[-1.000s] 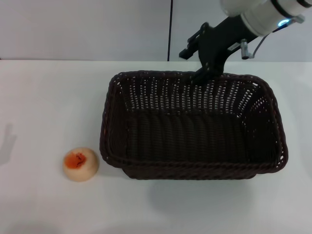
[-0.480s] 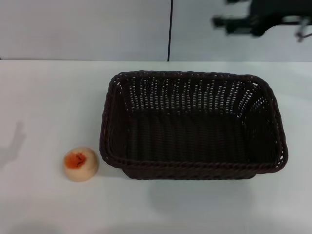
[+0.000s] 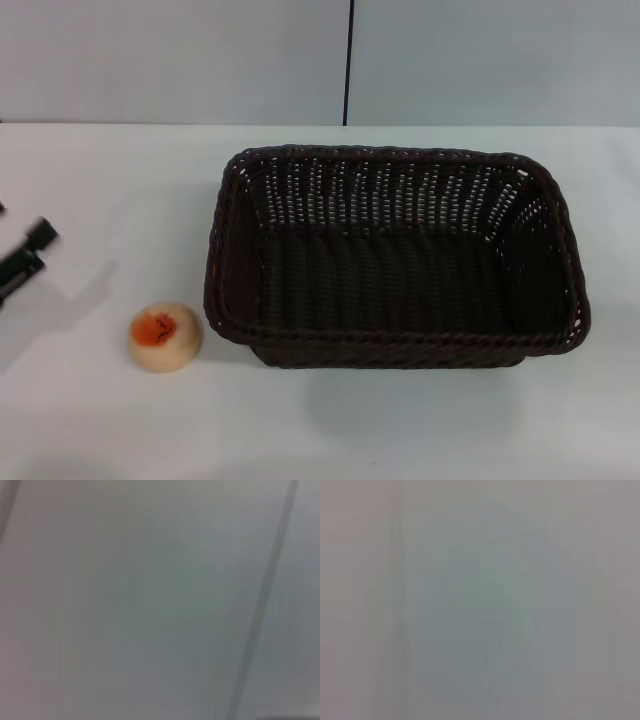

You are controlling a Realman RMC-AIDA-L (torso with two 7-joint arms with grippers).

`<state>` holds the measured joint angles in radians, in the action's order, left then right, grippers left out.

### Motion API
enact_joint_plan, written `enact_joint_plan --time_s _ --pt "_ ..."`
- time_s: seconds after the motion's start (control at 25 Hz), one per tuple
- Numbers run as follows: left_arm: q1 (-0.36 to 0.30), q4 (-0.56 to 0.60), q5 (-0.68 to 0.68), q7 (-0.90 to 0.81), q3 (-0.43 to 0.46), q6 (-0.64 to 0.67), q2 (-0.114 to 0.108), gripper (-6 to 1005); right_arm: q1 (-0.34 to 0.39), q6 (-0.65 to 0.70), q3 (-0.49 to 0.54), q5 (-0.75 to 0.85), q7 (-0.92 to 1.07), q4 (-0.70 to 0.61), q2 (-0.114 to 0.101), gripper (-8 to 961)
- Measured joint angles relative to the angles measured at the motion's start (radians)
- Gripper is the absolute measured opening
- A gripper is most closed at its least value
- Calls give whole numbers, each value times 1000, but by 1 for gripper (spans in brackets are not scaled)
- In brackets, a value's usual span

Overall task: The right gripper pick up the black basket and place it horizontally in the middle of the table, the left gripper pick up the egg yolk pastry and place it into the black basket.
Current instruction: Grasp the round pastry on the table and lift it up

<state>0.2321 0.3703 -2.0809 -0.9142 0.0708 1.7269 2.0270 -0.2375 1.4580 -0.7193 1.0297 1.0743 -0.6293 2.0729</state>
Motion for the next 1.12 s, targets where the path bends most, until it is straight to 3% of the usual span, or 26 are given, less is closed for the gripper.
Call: enact_joint_plan --time_s 0.04,0.08,0.16,0.4,0.8,1.12 --pt "-3 38 0 -35 -85 -10 -7 829 4 21 35 -39 -43 66 -1 629" --pt "-3 38 0 -35 -85 -10 -7 829 5 43 74 -67 -78 129 -3 629" --pt "-13 72 0 -67 -173 -18 -12 829 7 62 127 -83 -116 194 -5 629" --pt "-34 96 -8 -119 -343 -46 -16 828 16 60 189 -89 -141 260 -3 629" --pt "-30 97 -77 -112 -369 -81 23 828 -18 60 211 -93 -145 290 -2 629" --pt "-19 67 -78 -84 -370 -126 31 828 -27 40 212 -95 -145 294 -1 629"
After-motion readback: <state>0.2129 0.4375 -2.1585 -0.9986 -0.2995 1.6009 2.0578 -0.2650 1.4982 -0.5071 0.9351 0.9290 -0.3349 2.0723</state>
